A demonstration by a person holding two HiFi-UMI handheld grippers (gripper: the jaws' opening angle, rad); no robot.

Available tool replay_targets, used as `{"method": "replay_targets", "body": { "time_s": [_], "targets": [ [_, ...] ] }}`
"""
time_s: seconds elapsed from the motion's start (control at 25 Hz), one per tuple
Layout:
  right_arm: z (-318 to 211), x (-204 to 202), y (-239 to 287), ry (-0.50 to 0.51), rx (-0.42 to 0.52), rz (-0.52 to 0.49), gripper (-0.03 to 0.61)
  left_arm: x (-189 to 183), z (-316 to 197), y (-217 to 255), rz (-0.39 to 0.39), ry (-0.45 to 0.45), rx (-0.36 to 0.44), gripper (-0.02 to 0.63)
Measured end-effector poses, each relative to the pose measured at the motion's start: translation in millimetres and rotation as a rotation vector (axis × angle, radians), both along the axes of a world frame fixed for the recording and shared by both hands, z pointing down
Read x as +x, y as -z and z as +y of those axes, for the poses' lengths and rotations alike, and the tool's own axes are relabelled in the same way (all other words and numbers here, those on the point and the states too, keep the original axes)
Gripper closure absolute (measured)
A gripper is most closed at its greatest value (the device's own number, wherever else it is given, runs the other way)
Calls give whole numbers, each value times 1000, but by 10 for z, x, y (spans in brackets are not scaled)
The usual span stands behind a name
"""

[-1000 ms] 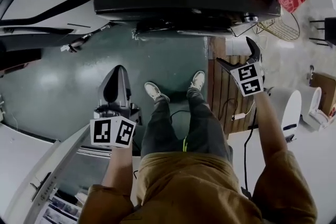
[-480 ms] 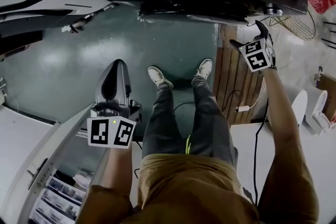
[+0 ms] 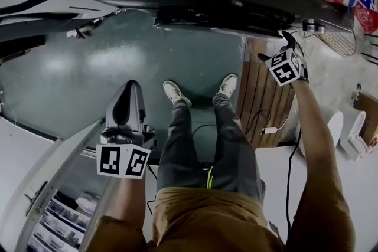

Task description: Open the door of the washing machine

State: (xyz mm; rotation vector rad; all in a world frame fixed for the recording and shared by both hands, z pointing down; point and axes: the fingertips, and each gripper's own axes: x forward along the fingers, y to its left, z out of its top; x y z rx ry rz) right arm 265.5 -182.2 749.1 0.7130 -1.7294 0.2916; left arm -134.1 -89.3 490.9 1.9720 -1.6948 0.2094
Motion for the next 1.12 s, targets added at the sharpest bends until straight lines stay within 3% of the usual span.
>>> {"method": "replay_targets", "body": {
  "time_s": [0.2, 0.32, 0.48, 1.12],
  "targets": [
    [-155, 85, 67, -6, 31, 47, 183, 41, 9, -69, 6, 3, -3, 552],
    [-210, 214, 23, -5, 25, 124, 323, 63, 18, -115, 17, -1, -10, 554],
    [-261, 280, -13, 27, 48, 247, 409, 94, 31, -128, 28, -7, -8, 552],
    [-243, 287, 28, 179, 64, 380, 451, 219, 23, -126, 48, -14, -4, 552]
  ]
}}
